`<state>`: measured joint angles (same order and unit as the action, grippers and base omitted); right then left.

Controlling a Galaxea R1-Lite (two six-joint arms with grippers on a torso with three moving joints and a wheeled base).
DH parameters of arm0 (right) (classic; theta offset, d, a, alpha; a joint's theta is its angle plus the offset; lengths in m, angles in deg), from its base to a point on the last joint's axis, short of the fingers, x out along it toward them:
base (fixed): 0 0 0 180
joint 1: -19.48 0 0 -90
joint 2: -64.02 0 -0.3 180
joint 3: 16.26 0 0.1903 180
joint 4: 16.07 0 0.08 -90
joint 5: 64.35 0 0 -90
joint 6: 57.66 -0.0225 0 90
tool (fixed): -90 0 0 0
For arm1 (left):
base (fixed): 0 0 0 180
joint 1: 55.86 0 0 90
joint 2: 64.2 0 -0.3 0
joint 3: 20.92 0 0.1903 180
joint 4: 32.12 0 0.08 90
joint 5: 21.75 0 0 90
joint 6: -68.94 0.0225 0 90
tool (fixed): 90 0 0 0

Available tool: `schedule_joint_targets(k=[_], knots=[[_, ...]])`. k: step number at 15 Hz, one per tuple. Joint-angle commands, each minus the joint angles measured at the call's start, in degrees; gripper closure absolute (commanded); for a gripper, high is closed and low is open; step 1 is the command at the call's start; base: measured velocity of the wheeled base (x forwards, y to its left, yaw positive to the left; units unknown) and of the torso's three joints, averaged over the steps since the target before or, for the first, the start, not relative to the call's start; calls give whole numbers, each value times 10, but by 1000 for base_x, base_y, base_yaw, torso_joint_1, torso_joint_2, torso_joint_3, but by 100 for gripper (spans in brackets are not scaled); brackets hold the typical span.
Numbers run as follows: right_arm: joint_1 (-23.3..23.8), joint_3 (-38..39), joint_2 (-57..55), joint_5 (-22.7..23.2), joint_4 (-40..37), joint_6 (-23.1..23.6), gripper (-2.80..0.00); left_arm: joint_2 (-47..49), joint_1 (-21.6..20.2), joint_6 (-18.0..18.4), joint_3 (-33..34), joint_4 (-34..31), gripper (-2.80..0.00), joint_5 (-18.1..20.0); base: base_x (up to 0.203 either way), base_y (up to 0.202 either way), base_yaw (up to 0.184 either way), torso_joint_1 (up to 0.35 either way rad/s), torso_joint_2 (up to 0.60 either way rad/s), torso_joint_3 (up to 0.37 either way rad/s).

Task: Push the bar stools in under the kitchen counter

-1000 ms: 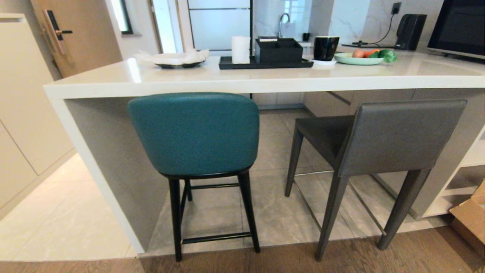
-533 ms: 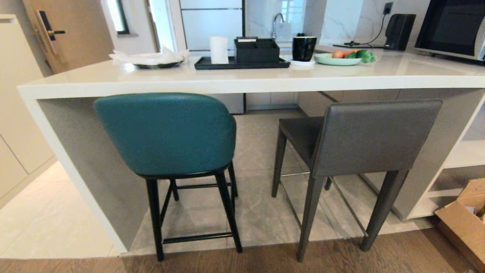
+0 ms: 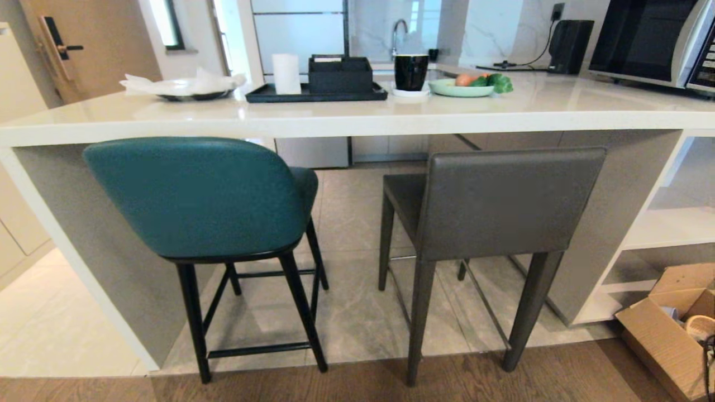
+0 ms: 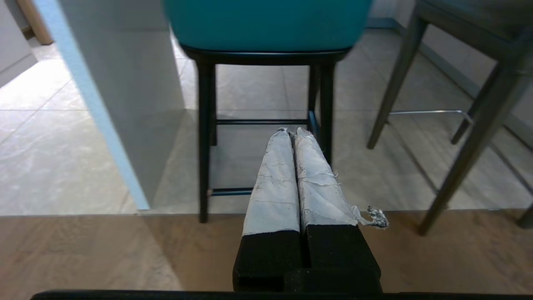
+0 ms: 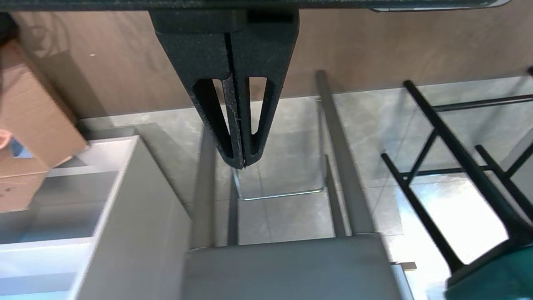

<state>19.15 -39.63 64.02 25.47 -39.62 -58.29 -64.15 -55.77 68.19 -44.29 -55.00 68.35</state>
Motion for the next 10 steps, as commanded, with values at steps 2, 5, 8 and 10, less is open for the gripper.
schedule_joint_targets(k=[2,5,8,10], knots=[[0,1,-1,0,0,-2,0,1,0,0,0,0,0,0,0,-128,-3,2,4,7],[0,1,-1,0,0,-2,0,1,0,-1,0,0,0,0,0,0,0,0,0,0],[0,1,-1,0,0,-2,0,1,0,-1,0,0,0,0,0,0,0,0,0,0],[0,1,-1,0,0,-2,0,1,0,-1,0,0,0,0,0,0,0,0,0,0]])
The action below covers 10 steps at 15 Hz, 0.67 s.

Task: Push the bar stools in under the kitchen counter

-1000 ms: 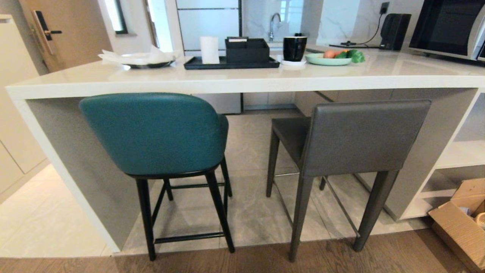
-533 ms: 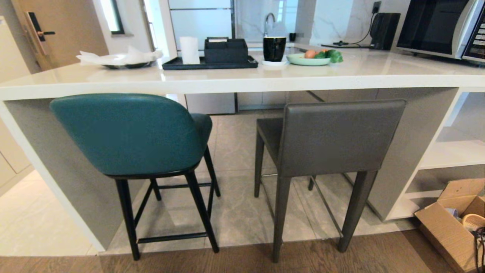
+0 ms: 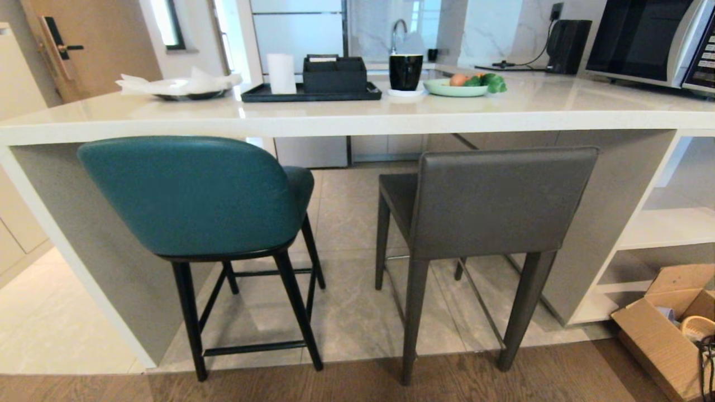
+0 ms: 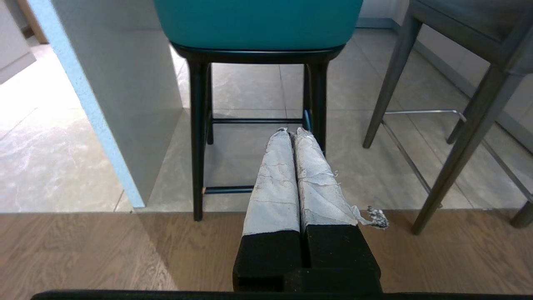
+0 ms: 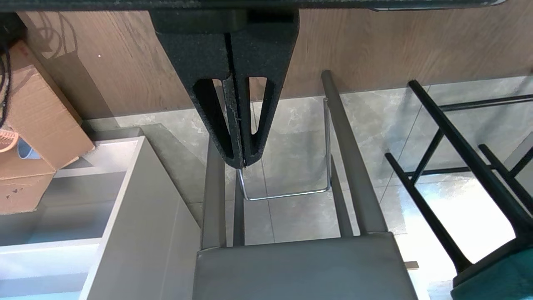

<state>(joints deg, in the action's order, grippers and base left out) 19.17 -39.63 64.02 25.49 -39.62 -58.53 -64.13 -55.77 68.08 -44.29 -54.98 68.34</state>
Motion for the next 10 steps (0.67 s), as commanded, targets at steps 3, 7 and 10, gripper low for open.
schedule_joint_targets(k=[3,7,10], knots=[[0,1,-1,0,0,0,0,1,0,0,0,0,0,0,0,0,0,36,-129,-97],[0,1,-1,0,0,0,0,1,0,0,0,0,0,0,0,0,0,104,-330,-283],[0,1,-1,0,0,0,0,1,0,0,0,0,0,0,0,0,0,173,-521,-290]])
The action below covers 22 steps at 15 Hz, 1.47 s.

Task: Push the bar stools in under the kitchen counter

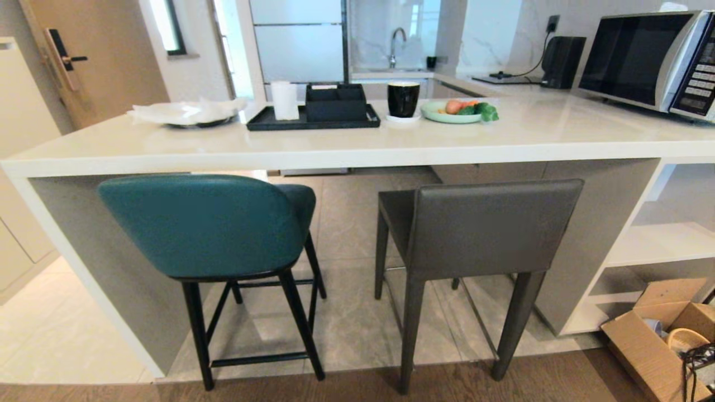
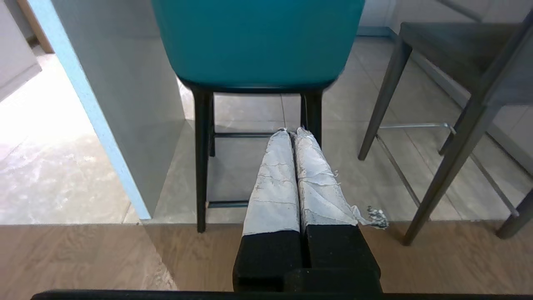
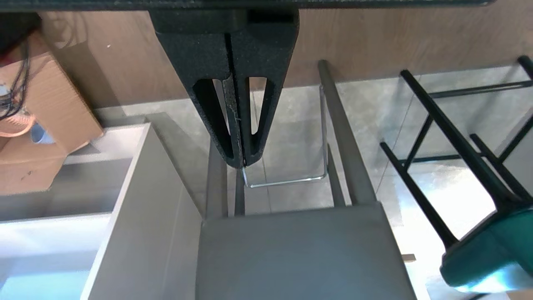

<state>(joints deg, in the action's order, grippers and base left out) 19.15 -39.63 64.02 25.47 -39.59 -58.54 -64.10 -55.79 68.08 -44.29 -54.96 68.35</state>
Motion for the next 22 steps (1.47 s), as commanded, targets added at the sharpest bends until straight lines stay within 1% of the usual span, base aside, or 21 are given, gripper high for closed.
schedule_joint_targets(k=[1,9,22], knots=[[0,1,-1,0,0,0,0,1,0,0,0,0,0,0,0,0,0,179,-484,-293],[0,1,-1,0,0,0,0,1,0,0,0,0,0,0,0,0,0,180,-439,-259],[0,1,-1,0,0,0,0,1,0,-1,0,0,0,0,0,0,0,9,-18,-12]])
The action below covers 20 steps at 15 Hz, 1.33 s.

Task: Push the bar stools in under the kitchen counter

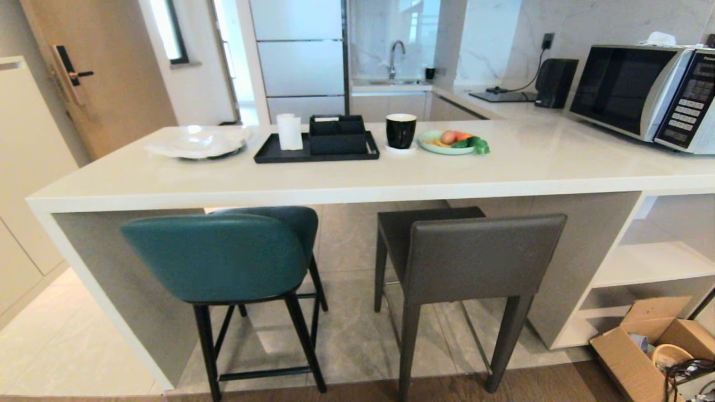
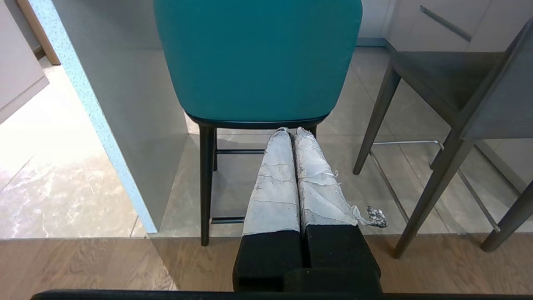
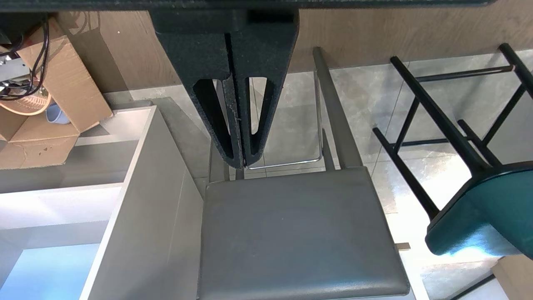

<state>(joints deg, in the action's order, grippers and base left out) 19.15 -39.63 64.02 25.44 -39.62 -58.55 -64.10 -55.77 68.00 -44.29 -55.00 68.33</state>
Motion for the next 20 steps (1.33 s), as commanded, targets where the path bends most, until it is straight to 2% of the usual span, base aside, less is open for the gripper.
schedule_joint_targets(k=[1,20], knots=[[0,1,-1,0,0,0,0,0,0,-1,0,0,0,0,0,0,0,0,0,0],[0,0,-2,-1,0,-2,0,0,-2,2,0,0,0,0,0,0,0,0,0,0]])
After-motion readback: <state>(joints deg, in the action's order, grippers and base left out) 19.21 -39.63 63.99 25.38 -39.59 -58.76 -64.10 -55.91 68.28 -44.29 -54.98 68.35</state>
